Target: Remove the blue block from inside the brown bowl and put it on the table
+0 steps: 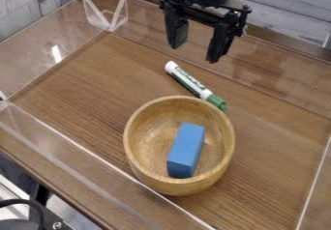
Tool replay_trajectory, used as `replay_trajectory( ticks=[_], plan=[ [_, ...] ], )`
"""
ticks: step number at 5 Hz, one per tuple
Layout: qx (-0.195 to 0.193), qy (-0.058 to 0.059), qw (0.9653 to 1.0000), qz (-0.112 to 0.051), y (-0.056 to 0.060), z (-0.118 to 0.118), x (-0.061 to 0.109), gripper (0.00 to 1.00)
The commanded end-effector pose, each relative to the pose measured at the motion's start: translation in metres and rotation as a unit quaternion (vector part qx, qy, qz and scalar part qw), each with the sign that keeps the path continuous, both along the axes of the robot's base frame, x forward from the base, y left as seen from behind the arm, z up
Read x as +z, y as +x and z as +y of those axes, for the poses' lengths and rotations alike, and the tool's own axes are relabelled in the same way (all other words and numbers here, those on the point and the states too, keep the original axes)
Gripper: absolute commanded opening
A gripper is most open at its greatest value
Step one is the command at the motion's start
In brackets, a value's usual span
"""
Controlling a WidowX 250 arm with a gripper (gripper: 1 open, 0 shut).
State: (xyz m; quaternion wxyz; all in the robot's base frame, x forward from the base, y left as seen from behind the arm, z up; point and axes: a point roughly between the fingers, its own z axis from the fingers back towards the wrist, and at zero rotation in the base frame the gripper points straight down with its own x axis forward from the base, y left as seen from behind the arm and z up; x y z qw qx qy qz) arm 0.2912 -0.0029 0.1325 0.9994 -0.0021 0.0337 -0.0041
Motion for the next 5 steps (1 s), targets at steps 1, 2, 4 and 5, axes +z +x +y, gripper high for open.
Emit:
replay_trajectory(
  ticks=[1, 2, 4, 5],
  plan=[
    [0.004, -0.001, 1.0, 0.003, -0.009, -0.004, -0.004, 1.0],
    [0.018, -0.007, 0.9998, -0.01, -0.032, -0.012, -0.007, 1.0],
    [0.036, -0.012, 0.999, -0.024, -0.055, -0.023, -0.003, 1.0],
    [0.038, -0.015, 0.9989, -0.025, -0.06, -0.027, -0.004, 1.0]
  ],
)
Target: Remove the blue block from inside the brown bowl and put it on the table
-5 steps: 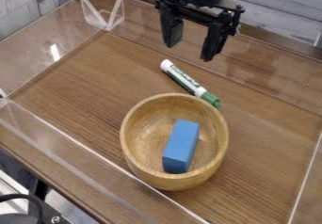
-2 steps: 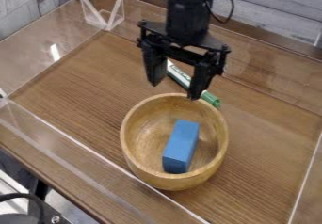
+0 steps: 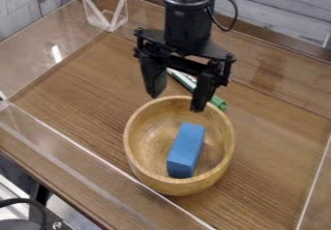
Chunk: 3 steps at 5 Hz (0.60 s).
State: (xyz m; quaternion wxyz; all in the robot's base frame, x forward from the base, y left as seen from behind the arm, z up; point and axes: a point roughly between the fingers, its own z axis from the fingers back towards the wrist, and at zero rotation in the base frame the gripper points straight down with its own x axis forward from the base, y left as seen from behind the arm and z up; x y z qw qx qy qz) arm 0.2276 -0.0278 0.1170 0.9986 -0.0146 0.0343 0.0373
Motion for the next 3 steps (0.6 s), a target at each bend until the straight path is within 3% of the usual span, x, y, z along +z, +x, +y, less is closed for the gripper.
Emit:
replay_trajectory(
  ticks=[1, 3],
  plan=[
    [-0.002, -0.004, 0.9997, -0.026, -0.0005, -0.005, 0.0094, 1.0],
    [-0.001, -0.011, 0.9996, -0.026, -0.0085, -0.0112, 0.0047, 1.0]
  ],
)
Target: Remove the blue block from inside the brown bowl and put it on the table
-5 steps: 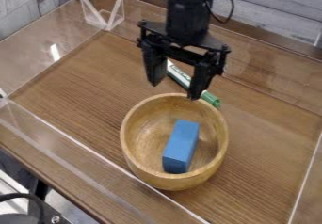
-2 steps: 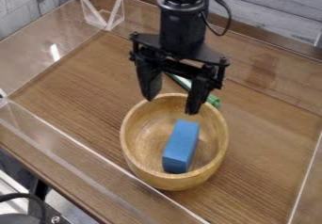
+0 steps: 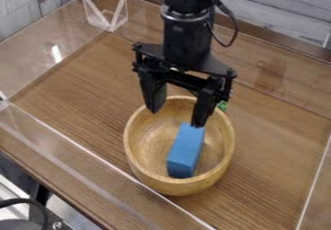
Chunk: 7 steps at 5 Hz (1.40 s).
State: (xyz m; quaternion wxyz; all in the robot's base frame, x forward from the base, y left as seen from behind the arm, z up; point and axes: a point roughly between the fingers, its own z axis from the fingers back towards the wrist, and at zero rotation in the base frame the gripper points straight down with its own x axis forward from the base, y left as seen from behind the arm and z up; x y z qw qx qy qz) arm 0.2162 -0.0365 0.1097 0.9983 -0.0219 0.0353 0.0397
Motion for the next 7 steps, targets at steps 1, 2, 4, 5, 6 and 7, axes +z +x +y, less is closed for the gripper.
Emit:
replay_trajectory(
  ticks=[1, 2, 4, 5, 6, 7],
  plan=[
    [-0.005, -0.008, 0.9996, -0.025, 0.0, -0.005, 0.01, 1.0],
    [-0.006, -0.011, 0.9996, -0.025, -0.003, -0.007, 0.008, 1.0],
    [-0.005, -0.023, 0.9994, -0.026, -0.006, -0.009, 0.004, 1.0],
    [-0.003, -0.03, 0.9991, -0.029, -0.006, -0.008, 0.001, 1.0],
    [-0.001, -0.039, 0.9987, -0.032, -0.006, -0.006, -0.001, 1.0],
    [0.0, -0.046, 0.9983, -0.035, -0.006, -0.004, -0.003, 1.0]
  ],
)
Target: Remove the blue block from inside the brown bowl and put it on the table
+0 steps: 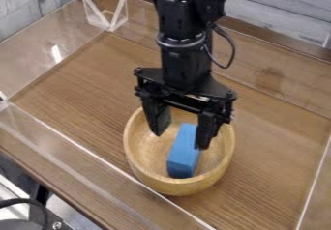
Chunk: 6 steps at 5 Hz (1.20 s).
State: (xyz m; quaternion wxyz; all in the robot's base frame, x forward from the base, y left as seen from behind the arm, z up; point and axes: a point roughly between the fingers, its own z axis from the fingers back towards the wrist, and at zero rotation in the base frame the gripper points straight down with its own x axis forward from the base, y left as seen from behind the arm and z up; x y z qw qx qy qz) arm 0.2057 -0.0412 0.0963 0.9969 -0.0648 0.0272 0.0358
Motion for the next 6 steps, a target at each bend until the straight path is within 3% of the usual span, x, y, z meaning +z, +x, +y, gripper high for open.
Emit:
replay_trajectory(
  ticks=[1, 4, 6],
  plan=[
    [0.007, -0.008, 0.9996, -0.028, 0.0056, 0.0042, 0.0101, 1.0],
    [0.013, -0.023, 0.9989, -0.038, 0.007, 0.0103, 0.0095, 1.0],
    [0.015, -0.027, 0.9987, -0.041, 0.0067, 0.0091, 0.0028, 1.0]
  ],
)
